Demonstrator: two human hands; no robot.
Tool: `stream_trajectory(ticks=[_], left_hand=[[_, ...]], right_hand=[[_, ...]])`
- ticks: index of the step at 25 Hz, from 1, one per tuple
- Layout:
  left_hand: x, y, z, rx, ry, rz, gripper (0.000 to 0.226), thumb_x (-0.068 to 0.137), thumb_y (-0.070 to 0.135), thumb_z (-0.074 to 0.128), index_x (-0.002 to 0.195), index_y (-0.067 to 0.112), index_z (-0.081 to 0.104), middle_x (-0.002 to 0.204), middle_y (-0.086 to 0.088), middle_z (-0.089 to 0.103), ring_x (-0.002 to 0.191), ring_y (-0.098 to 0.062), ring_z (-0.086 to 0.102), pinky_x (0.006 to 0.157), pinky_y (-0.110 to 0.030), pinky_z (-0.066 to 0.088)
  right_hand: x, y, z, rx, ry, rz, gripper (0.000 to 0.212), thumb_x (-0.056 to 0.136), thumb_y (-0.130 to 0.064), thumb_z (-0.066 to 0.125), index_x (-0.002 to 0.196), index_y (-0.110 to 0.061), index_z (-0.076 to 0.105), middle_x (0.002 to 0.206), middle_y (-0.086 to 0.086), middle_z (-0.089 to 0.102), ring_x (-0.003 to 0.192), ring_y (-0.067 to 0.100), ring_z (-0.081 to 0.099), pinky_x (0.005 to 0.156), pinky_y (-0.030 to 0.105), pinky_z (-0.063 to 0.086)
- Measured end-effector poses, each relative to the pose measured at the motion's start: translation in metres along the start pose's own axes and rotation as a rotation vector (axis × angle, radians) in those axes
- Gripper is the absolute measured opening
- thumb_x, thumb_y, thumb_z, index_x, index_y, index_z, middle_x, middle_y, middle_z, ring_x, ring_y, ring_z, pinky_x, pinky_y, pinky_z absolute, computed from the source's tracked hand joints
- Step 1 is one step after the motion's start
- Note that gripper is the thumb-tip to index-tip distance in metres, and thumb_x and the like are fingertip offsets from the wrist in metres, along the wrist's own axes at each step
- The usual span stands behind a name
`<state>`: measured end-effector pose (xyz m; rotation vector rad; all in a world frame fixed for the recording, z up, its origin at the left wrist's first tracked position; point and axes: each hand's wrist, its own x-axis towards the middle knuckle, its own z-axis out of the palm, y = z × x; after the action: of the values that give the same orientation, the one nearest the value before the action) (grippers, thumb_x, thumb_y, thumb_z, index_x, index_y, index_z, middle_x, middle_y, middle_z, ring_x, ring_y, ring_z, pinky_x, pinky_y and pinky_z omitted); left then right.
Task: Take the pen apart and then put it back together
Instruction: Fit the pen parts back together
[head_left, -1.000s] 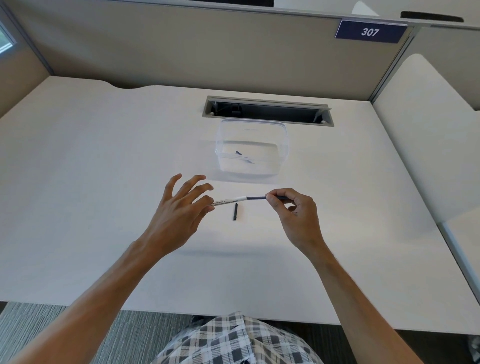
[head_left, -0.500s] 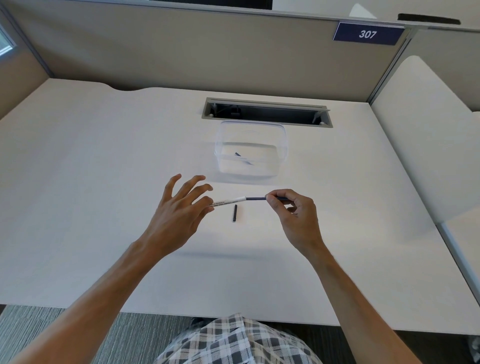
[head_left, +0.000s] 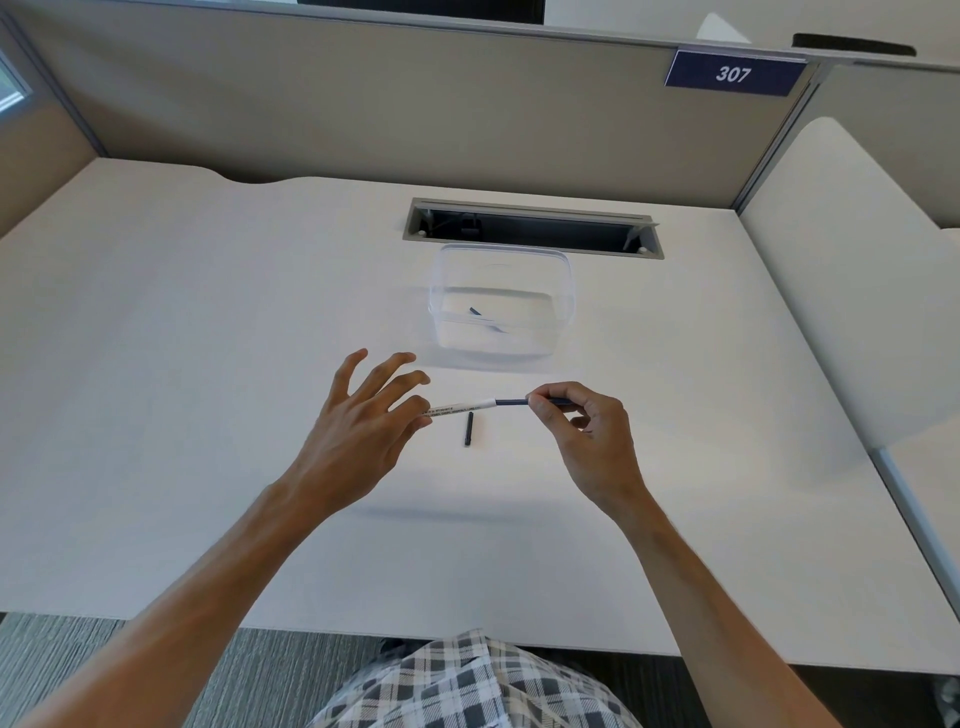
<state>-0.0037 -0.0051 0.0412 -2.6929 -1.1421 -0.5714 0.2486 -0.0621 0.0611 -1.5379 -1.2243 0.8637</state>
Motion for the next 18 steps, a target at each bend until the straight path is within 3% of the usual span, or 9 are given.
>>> stream_trajectory(ticks=[6, 12, 15, 18], left_hand=[[0.004, 0.002, -0.001, 0.008, -0.004, 0.014, 0.027, 0.101, 0.029, 0.041, 0.096, 0.017, 0.064, 0.124, -0.002, 0.064, 0.136, -0.027, 0.045, 0.115, -0.054, 0.023], [0.006, 0.0, -0.003, 0.009, -0.011, 0.016, 0.026, 0.099, 0.03, 0.042, 0.096, 0.017, 0.064, 0.125, -0.002, 0.064, 0.136, -0.028, 0.044, 0.114, -0.055, 0.024], [0.008, -0.001, -0.004, 0.009, -0.011, 0.021, 0.024, 0.098, 0.03, 0.044, 0.096, 0.018, 0.064, 0.125, -0.002, 0.063, 0.137, -0.028, 0.044, 0.115, -0.055, 0.024], [0.01, 0.0, -0.004, 0.004, -0.015, 0.024, 0.025, 0.099, 0.031, 0.043, 0.096, 0.018, 0.065, 0.125, -0.002, 0.063, 0.137, -0.027, 0.044, 0.115, -0.055, 0.023]], right_hand=[[0.002, -0.001, 0.004, 0.002, -0.018, -0.019, 0.01, 0.091, -0.018, 0.068, 0.084, -0.024, 0.073, 0.091, -0.011, 0.073, 0.083, 0.003, 0.064, 0.06, 0.017, 0.04], [0.004, 0.003, 0.009, 0.118, -0.036, 0.005, 0.023, 0.093, -0.013, 0.054, 0.099, -0.021, 0.075, 0.093, -0.015, 0.065, 0.082, 0.001, 0.059, 0.067, 0.018, 0.043], [0.004, 0.004, 0.013, 0.2, 0.026, 0.043, 0.016, 0.092, -0.01, 0.065, 0.102, -0.02, 0.07, 0.088, -0.008, 0.071, 0.081, 0.006, 0.064, 0.073, 0.024, 0.046], [0.003, 0.002, 0.02, 0.277, 0.109, 0.092, 0.018, 0.083, -0.011, 0.076, 0.096, -0.016, 0.065, 0.084, -0.001, 0.078, 0.079, 0.007, 0.07, 0.069, 0.017, 0.046]])
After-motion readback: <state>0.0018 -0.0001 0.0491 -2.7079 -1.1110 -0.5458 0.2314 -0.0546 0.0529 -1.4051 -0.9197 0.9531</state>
